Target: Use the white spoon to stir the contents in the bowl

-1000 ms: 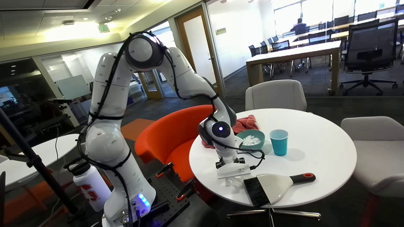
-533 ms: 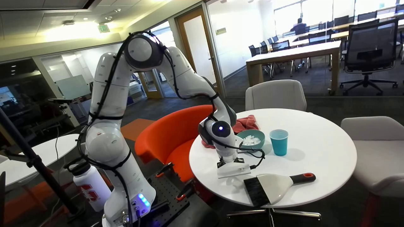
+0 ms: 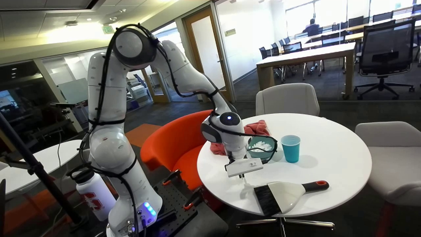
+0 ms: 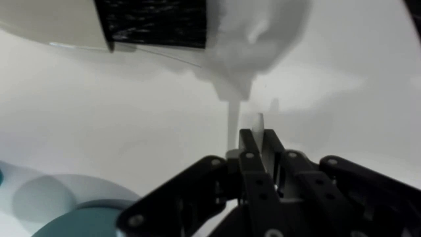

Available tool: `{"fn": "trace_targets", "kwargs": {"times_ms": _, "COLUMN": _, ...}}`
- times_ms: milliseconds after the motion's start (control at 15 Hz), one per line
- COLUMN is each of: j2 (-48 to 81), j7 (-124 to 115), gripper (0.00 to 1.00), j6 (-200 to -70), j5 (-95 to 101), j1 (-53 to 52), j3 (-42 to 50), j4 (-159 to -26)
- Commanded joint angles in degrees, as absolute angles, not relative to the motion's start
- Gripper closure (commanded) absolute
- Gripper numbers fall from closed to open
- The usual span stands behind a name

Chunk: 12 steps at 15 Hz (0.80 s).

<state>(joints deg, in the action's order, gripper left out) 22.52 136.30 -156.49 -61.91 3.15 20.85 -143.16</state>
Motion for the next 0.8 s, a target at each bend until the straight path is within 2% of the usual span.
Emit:
{"fn": "trace_targets", "kwargs": {"times_ms": 0, "j2": 12.59, "j7": 124.31, "gripper": 0.97, "j6": -159.04, "j5": -45.48, "j1": -5.11, "j3": 29.4, "j4": -149.85}}
{"fn": "trace_targets", "kwargs": {"times_ms": 467, "j2": 12.84, "j7": 108.3, "gripper": 0.97, "j6": -165.78, "j5": -13.6, "j1": -19.88, "j3": 46.78, "j4": -151.74}}
{"fn": "trace_targets", "kwargs": {"times_ms": 533, "j2": 10.88, "j7": 103.65, "gripper": 0.89, "j6": -164.5, "j5": -8.17, "j1": -7.73, "j3": 36.46, "j4": -150.53}}
{"fn": "trace_targets", "kwargs": {"times_ms": 733, "j2": 10.97, "j7": 103.12, "gripper": 0.89, "j6": -164.51, "j5": -5.96, "j1": -9.51, "j3": 38.2, "j4": -151.11}}
